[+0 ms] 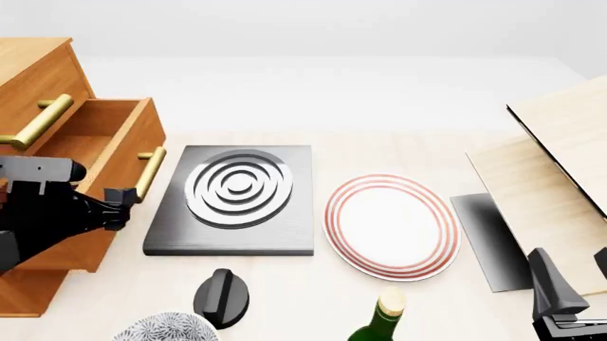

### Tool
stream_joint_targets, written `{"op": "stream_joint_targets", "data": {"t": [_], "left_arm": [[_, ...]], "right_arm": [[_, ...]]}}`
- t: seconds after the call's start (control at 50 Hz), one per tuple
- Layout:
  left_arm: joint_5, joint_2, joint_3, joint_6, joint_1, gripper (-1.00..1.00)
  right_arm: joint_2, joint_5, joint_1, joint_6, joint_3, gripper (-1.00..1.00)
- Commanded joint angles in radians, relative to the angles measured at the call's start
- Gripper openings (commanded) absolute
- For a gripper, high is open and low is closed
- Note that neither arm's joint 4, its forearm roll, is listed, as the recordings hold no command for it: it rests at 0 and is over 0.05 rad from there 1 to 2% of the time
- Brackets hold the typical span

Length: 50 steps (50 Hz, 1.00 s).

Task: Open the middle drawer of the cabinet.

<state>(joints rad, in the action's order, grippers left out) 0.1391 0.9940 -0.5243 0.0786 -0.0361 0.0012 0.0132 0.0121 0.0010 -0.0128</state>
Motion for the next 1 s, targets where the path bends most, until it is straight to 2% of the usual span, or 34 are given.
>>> {"op": "stream_joint_targets", "data": {"t": [0.02, 0.1, 0.22, 0.38, 0.54, 0.6, 0.8, 1.0], "left_arm": [[-0.026, 0.077, -0.013, 0.113, -0.090, 1.00], [-0.047, 0.107, -0.017, 0.127, -0.125, 1.00], [-0.052, 0.153, -0.050, 0.105, -0.174, 1.00], [-0.027, 0.168, -0.097, 0.095, -0.275, 1.00], [-0.001, 0.153, -0.131, 0.097, -0.337, 1.00], [0.006, 0.161, -0.158, 0.088, -0.390, 1.00], [0.032, 0.152, -0.184, 0.070, -0.419, 1.00], [0.053, 0.123, -0.189, 0.065, -0.413, 1.00]], "right_arm": [[0.000, 0.000, 0.000, 0.000, 0.000, 1.00], [0.000, 0.000, 0.000, 0.000, 0.000, 1.00], [0.000, 0.000, 0.000, 0.000, 0.000, 1.00], [0.000, 0.000, 0.000, 0.000, 0.000, 1.00], [0.000, 0.000, 0.000, 0.000, 0.000, 1.00], [0.000, 0.000, 0.000, 0.000, 0.000, 1.00], [0.000, 0.000, 0.000, 0.000, 0.000, 1.00], [0.000, 0.000, 0.000, 0.000, 0.000, 1.00]]}}
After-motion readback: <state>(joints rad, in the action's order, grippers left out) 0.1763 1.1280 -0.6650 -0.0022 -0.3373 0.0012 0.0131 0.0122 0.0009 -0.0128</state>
